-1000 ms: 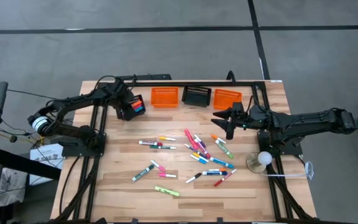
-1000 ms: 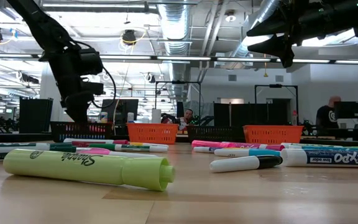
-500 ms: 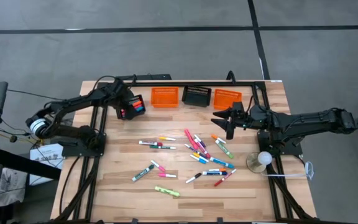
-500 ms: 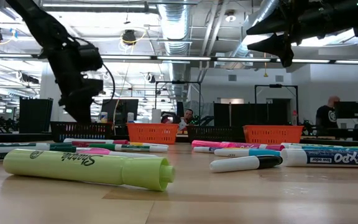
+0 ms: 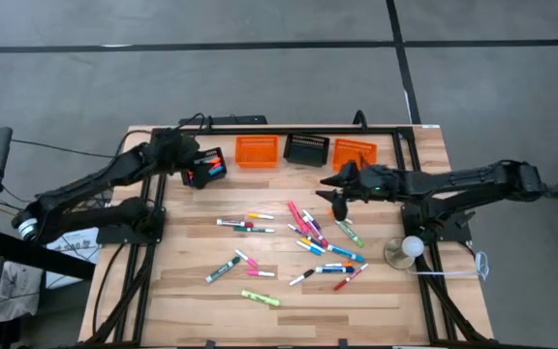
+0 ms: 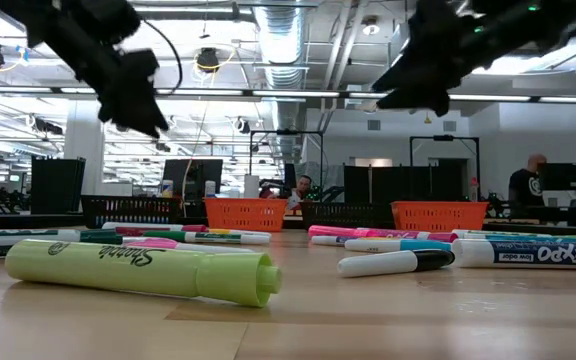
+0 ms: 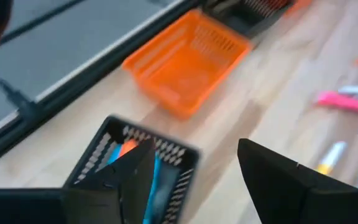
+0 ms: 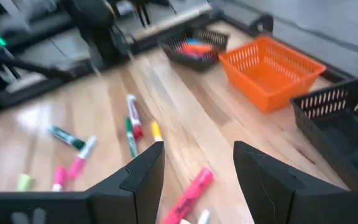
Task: Pick & Place Markers
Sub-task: Put the large pink highlighter pen into the left black bin
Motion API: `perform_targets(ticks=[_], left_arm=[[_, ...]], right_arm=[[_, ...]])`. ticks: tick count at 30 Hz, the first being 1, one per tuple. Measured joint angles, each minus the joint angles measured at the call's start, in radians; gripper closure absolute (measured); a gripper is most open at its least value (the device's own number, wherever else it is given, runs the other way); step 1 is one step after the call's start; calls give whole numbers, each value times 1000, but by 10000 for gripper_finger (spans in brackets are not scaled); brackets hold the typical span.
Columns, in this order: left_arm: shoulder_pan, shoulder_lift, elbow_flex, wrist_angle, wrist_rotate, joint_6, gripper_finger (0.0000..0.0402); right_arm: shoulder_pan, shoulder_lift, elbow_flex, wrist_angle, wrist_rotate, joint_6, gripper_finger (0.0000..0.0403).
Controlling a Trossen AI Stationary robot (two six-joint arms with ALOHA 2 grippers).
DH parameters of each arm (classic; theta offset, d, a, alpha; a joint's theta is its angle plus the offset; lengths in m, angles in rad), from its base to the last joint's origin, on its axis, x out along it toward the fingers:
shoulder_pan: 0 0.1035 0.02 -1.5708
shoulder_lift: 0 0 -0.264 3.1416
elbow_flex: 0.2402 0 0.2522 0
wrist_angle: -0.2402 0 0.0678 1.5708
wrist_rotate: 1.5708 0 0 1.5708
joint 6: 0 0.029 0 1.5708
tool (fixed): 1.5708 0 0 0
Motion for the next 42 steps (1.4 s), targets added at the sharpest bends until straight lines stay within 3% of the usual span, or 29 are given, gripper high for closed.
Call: perform_targets(ticks=[9,18,25,33,42], left_arm=[[-143,-103,0,5,-1,-110,183],[-262,-101,0,3,-1,-160,183],[-310,-100,0,-4,-1,-160,184],[-338,-95,0,-23,-1,-156,187],[-343,-94,0,-27,-1,-150,188]], right_arm=[[-4,281,237,-254,-17,-3,219],[-3,485,416,-311,-215,-10,194],[-2,631,530,-438,-217,-2,155],[2,761,623,-448,-217,-1,154],[-16,858,689,-622,-214,36,154]])
